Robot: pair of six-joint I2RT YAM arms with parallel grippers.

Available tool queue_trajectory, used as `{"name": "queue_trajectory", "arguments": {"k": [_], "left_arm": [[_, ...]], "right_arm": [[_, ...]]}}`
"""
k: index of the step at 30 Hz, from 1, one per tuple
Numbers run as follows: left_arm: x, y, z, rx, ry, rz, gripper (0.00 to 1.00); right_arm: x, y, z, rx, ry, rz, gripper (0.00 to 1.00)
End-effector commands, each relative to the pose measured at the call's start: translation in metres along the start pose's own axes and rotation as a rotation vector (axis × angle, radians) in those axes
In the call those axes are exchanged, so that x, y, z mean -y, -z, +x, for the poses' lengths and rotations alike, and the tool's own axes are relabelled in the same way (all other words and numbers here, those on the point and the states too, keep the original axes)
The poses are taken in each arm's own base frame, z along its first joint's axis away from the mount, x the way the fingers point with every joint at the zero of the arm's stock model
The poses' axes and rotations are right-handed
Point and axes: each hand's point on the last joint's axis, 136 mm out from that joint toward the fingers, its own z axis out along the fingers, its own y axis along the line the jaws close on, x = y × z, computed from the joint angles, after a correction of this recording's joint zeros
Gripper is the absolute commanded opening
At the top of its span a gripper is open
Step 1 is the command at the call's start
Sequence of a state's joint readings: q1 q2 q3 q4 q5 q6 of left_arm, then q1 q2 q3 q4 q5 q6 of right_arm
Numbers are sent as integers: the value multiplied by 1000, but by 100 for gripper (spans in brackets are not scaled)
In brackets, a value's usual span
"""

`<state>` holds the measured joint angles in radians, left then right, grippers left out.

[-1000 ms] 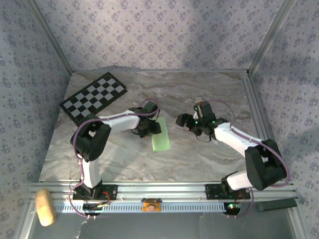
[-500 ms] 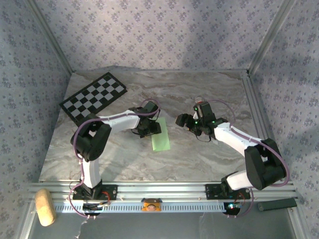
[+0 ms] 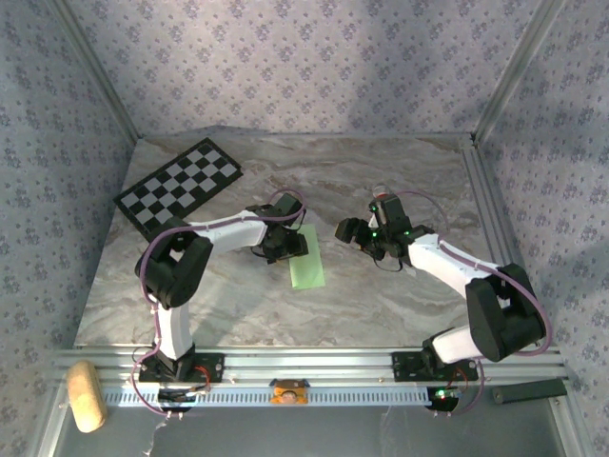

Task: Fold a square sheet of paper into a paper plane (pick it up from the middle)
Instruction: First fold the square sheet of paper in half at the center of the table.

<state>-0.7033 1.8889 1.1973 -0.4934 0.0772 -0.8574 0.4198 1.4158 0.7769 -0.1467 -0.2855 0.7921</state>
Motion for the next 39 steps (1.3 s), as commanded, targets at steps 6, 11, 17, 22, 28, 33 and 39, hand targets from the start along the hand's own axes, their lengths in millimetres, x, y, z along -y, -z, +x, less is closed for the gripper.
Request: {"name": "queue_trajectory", "arguments": {"k": [6,11,17,22,28,33,39], "left_arm": [[-32,-46,21,-76,4,-107,65],[-34,-47,23,-79,3,-114,64],[-37,-47,24,-79,5,-118,64],[-37,-48,24,-81,3,-117,64],[-38,-49,25,-86,-1,-119,64],[-40,-51,26,-88,-1,-122,64],[-39,-52,27,-88,1,-121,64]], "right_arm": [[-6,-1,0,-15,19,-12,82],[-8,-3,0,-19,18,-17,82],[-19,-9,4,-54,17,-80,76],[-36,-21,12,-125,23,-162,46],[-50,-46,25,-233,51,-188,7],[-56,-60,34,-296,89,-178,0],[-55,-75,44,-353,119,-122,0]]}}
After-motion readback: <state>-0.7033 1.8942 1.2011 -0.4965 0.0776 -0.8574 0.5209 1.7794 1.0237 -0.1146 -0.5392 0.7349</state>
